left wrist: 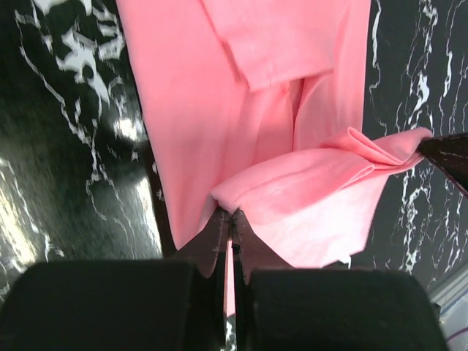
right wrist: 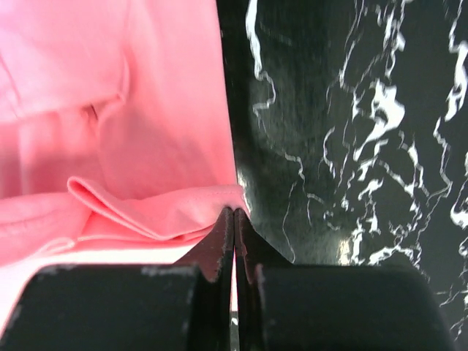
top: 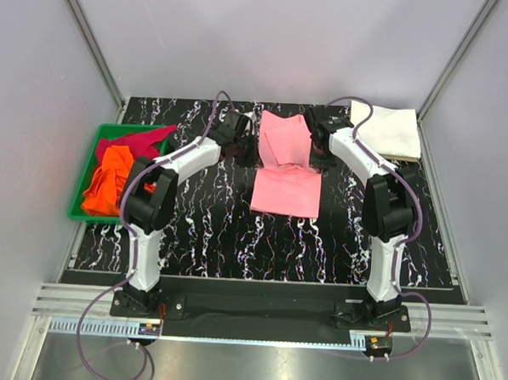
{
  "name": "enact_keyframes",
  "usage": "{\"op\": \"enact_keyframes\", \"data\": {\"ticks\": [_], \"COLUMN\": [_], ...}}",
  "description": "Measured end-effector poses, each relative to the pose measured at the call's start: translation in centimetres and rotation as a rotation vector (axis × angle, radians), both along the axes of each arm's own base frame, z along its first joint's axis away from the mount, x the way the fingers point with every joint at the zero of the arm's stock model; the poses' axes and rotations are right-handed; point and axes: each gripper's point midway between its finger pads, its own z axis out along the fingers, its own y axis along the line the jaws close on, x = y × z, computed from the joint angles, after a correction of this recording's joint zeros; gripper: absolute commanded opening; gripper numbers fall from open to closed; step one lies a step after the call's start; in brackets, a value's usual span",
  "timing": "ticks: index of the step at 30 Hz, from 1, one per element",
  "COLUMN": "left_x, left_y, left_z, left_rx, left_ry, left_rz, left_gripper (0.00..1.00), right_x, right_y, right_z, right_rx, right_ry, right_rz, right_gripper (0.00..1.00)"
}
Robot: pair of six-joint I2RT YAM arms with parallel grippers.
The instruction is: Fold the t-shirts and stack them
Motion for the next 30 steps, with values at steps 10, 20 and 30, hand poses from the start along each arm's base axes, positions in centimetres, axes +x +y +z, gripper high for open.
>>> {"op": "enact_keyframes", "data": {"ticks": [10, 20, 30], "left_x": [3.9, 6.3, 7.0], "left_y": [0.8, 0.7, 3.4], "left_z": [-1.8, -2.3, -2.8], "left_rx": [-0.006, -0.047, -0.009], "left_ry": [0.005, 0.008, 0.006], "left_rz": [0.024, 0.019, 0.041], "left_gripper": [0.00, 0.24, 0.49], "right_x": [4.1, 7.2, 8.9], "right_y": [-0.4, -0.1, -0.8], "right_z": [0.1, -0.3, -1.0], "right_rx": [-0.012, -0.022, -0.044], "right_ry": [-0.038, -0.062, -0.015], "right_rz": [0.028, 0.063, 0.047], "right_gripper": [0.00, 0.01, 0.34]}}
